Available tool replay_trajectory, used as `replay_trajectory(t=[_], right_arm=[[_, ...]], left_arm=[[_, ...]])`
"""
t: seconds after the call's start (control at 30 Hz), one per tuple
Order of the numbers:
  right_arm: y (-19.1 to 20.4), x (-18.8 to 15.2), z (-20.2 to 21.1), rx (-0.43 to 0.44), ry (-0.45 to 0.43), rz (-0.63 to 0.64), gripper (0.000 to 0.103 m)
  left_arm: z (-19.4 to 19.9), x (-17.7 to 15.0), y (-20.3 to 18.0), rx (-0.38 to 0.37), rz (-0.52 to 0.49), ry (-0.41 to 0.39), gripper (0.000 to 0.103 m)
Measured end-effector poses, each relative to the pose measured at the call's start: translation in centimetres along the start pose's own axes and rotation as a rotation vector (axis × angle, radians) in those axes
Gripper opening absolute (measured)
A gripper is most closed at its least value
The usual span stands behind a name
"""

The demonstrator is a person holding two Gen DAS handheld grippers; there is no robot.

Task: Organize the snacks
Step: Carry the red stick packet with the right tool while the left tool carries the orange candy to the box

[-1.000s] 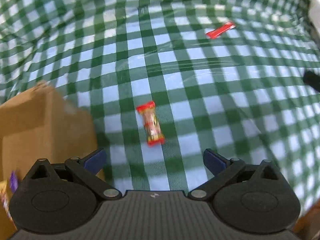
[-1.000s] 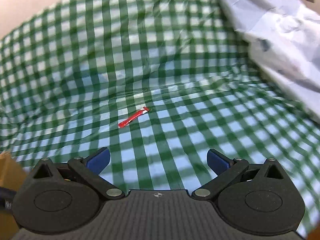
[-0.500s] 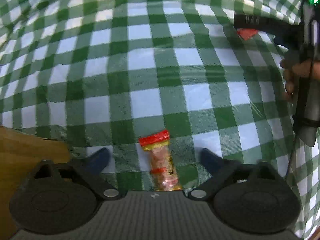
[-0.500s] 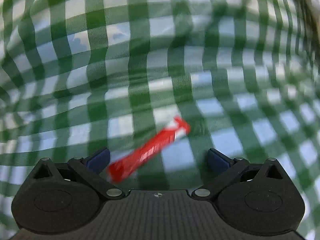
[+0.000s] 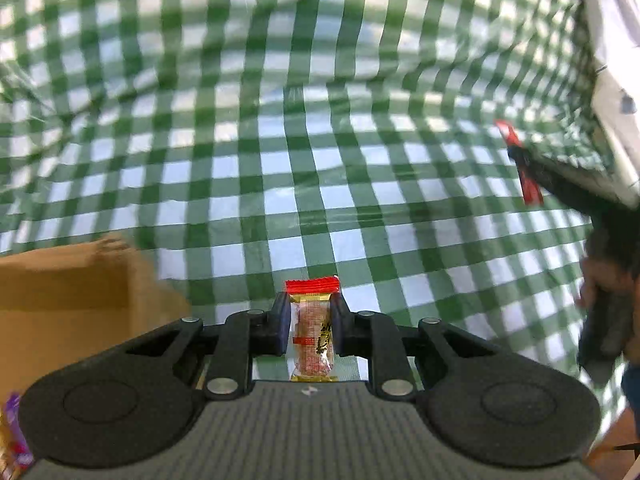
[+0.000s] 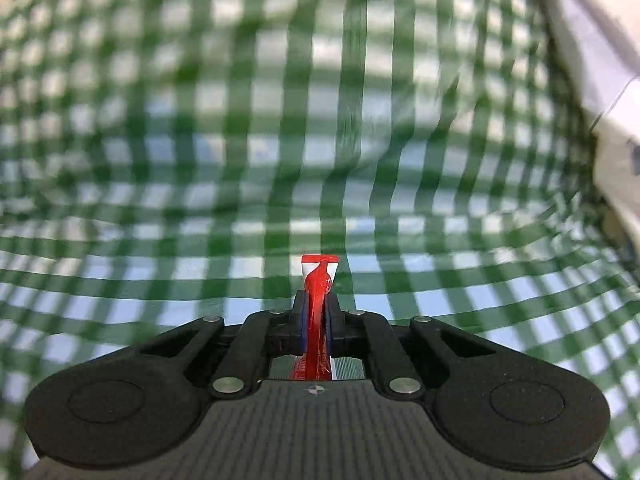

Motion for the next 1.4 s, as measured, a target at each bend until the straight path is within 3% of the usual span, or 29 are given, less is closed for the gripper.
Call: replay_trajectory(t=[0.13,0.27,0.6,0.8,1.0,1.4], right_arm=[[1.3,-1.4,8.8,0.050,0.000,-0.032,0.008],[4.1,-5.2,17.9,0.115,0.030,-0.049,0.008],[19.3,-13.1,36.8,0.357,0.115,-0.043,0.008],[24.9,-16.3,42.9,0.472,0.166,0.031,0.008],[28.9,-18.7,46.6,0.513,0.173,0.151,0.008],[30.6,-19.7,50.1,0.496,0.121,0.235,0.008]], left_arm=[[5.7,-2.6,0.5,0.010,0.010,-0.035,0.023],[11.5,-6.6,1.3,0.031,0.018,-0.049,0.023],[23.0,-18.8,7.9,0.158,0.061,-0.048,0.023],[27.9,-25.7,11.7,0.202,0.122,-0.061,0.023],[30.2,-29.6,13.1,0.206,0.154,-0.087,0.023],[31.5,-31.5,13.3,0.170,0.186,-0.123,0.023]])
Point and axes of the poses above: each gripper's, at about its wrist camera, not at the fingertips, and z roughly against the way its jaws point, y to its left, x to its top, the point moved 10 cm from there along -z, roughly the way its jaws point, and after that the axes turned 8 degrees about -z, right-handed, at the moved point
